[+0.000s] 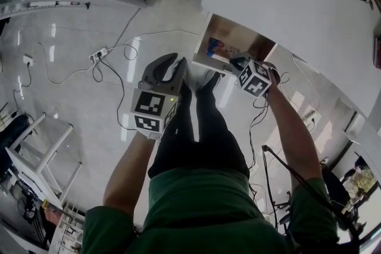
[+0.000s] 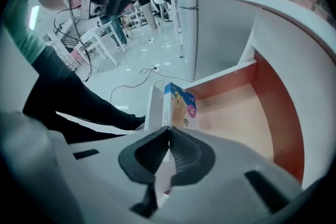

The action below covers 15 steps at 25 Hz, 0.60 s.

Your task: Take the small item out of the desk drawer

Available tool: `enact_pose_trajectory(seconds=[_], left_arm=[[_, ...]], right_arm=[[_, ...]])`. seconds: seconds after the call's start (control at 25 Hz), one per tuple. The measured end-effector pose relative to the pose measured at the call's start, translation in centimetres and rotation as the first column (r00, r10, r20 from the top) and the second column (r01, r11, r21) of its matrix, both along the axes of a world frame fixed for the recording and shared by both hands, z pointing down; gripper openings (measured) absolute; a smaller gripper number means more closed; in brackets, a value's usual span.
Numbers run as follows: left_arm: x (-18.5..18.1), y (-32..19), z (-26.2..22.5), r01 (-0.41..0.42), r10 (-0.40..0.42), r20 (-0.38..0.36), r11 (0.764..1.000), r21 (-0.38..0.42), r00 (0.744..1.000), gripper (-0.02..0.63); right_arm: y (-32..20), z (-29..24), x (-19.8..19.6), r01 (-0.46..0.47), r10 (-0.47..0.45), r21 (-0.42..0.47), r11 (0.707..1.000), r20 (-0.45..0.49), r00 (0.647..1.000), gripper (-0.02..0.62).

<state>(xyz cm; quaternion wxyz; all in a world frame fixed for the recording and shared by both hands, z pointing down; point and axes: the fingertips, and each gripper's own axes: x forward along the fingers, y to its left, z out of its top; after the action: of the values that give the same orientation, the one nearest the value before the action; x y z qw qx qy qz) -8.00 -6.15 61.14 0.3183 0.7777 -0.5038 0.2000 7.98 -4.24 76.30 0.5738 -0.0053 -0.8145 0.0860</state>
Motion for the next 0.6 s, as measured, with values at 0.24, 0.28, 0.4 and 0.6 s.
enact_pose_trajectory(seconds=[0.24, 0.28, 0.4, 0.6], left_arm=[[-0.2, -0.3, -2.3, -0.012, 0.012, 0.009, 0.999, 0.030, 1.000, 0.072], [-0.2, -0.3, -2.8, -0.014, 0.014, 0.011, 0.999, 0.035, 1.000, 0.072], [-0.1, -0.4, -4.2, -0.024, 0.023, 0.010, 0.999, 0.043, 1.000, 0.072], [-0.7, -0.4, -6.0, -0.030, 0.028, 0.023, 0.997, 0.071, 0.999, 0.072]], right_arm=[[0.2, -3.9, -0.5, 0.003, -0.004, 0.050, 0.999, 0.029, 1.000, 0.006], [0.2, -4.5, -0.6, 0.002, -0.003, 0.057, 0.998, 0.034, 0.999, 0.006], [0.2, -6.6, -0.7, -0.009, 0.005, 0.078, 0.997, 0.049, 0.999, 0.006], [0.3, -9.9, -1.2, -0.026, 0.018, 0.109, 0.994, 0.076, 0.997, 0.005]])
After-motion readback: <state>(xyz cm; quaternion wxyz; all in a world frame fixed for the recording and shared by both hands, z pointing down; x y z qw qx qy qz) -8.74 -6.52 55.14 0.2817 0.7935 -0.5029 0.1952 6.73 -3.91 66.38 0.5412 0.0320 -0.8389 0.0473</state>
